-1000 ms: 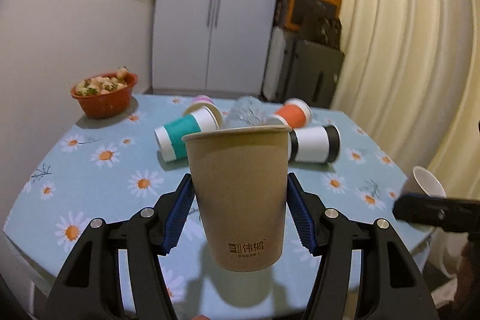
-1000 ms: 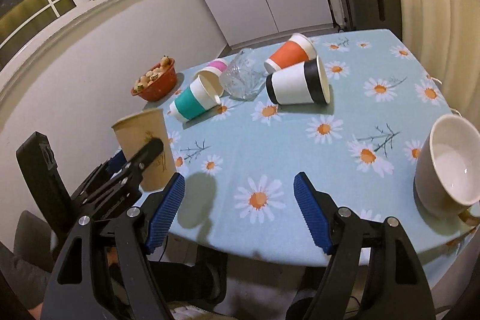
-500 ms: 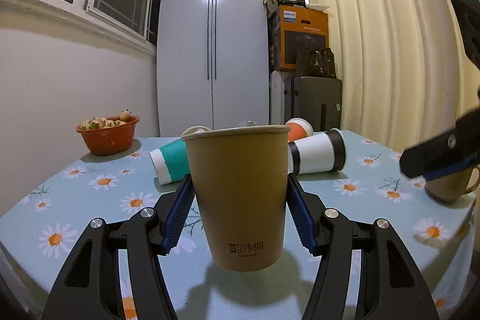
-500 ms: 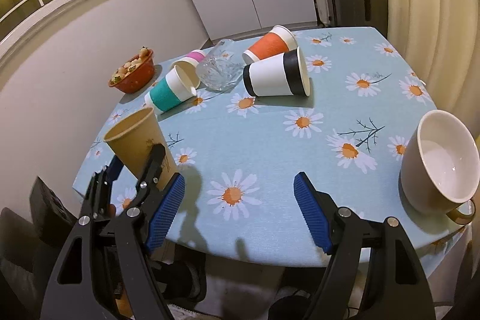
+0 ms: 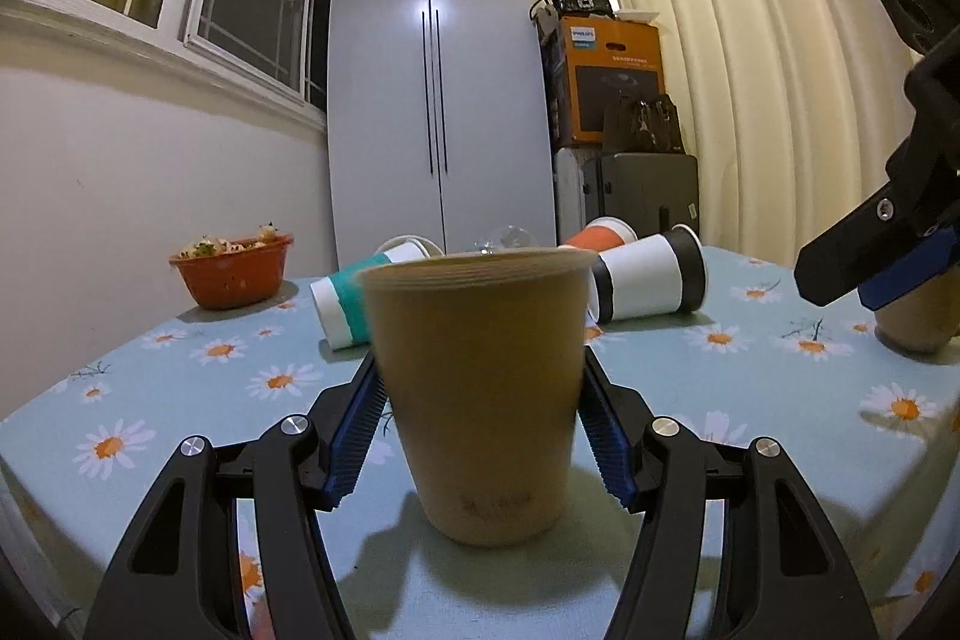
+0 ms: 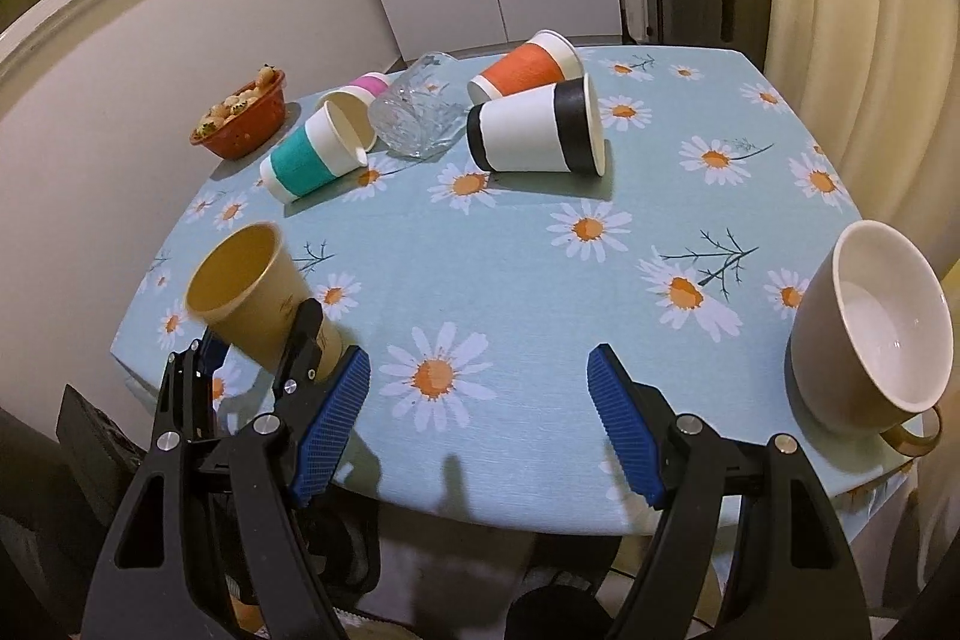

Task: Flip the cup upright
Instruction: 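Rotate the tan cup upright with the left gripper and lower it to the table, then open the left gripper and pull it back from the upright cup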

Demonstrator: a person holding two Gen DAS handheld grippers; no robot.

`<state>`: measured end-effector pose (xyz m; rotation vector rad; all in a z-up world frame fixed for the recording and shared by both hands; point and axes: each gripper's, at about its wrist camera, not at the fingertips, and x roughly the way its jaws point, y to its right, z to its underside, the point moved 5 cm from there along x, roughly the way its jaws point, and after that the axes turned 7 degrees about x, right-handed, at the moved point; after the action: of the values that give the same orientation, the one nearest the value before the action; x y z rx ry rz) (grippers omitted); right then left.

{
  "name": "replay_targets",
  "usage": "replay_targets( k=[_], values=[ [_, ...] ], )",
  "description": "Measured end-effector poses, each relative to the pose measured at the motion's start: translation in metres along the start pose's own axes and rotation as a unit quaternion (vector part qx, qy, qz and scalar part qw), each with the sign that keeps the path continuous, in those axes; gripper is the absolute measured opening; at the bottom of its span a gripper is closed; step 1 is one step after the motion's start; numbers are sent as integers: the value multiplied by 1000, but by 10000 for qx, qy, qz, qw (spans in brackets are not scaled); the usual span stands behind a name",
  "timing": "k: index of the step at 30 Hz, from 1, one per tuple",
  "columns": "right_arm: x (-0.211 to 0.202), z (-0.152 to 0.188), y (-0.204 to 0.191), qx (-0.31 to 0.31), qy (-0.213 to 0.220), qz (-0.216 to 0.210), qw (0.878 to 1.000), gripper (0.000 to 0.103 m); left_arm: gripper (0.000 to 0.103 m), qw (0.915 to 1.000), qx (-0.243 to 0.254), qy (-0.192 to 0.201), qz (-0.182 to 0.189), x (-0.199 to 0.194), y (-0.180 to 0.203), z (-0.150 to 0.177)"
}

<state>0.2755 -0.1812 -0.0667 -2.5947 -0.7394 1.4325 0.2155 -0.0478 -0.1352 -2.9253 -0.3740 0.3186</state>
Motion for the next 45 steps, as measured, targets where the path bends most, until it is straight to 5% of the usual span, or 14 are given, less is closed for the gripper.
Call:
replay_targets(
  k=[7, 19, 45],
  values=[
    [0, 0, 2, 31, -6, 2, 10000, 75, 62, 9998, -151, -111, 0, 5, -6, 1],
    [-10, 2, 9, 149, 134, 41, 9998, 75, 96, 9994, -310, -148, 70, 1, -10, -11],
    [-69, 9, -12, -358, 1354, 51, 9901, 80, 96, 9907, 383, -304, 1272, -114, -76, -93]
  ],
)
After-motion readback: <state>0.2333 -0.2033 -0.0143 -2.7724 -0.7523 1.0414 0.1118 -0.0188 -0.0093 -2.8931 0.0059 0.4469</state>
